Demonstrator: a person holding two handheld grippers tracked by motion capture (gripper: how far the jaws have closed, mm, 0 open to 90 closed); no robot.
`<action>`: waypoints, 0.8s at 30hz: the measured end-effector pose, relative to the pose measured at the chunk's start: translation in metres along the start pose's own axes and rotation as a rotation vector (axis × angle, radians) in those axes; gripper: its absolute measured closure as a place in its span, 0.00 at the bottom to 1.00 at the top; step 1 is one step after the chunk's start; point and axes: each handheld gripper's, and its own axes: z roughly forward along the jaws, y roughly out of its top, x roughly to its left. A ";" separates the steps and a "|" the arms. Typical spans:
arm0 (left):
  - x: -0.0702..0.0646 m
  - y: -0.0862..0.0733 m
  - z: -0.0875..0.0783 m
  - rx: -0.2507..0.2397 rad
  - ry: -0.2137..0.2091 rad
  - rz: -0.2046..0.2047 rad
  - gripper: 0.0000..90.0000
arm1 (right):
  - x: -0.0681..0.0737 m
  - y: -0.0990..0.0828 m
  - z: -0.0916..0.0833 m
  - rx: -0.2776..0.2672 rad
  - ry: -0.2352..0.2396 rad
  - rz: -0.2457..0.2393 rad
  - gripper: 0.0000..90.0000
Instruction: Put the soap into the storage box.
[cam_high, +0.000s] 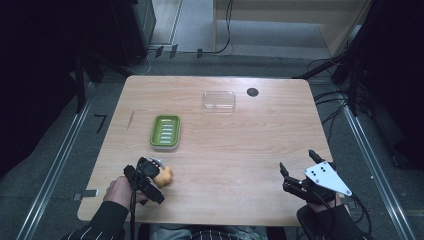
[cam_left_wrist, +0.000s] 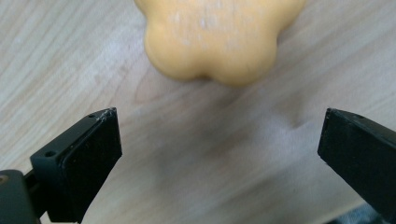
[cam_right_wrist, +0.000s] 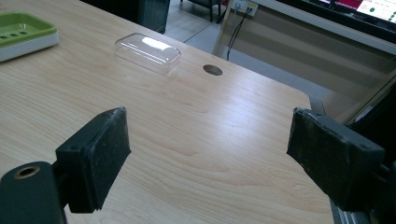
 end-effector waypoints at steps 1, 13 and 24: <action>0.001 0.001 0.000 0.005 0.000 0.003 0.00 | 0.000 0.000 0.000 0.000 0.000 0.000 0.15; 0.001 0.016 0.002 -0.009 -0.002 0.015 0.04 | 0.000 0.000 0.000 0.000 0.001 0.001 0.15; 0.005 0.026 0.002 -0.022 0.006 0.025 0.21 | 0.000 0.000 0.000 0.001 -0.001 0.006 0.15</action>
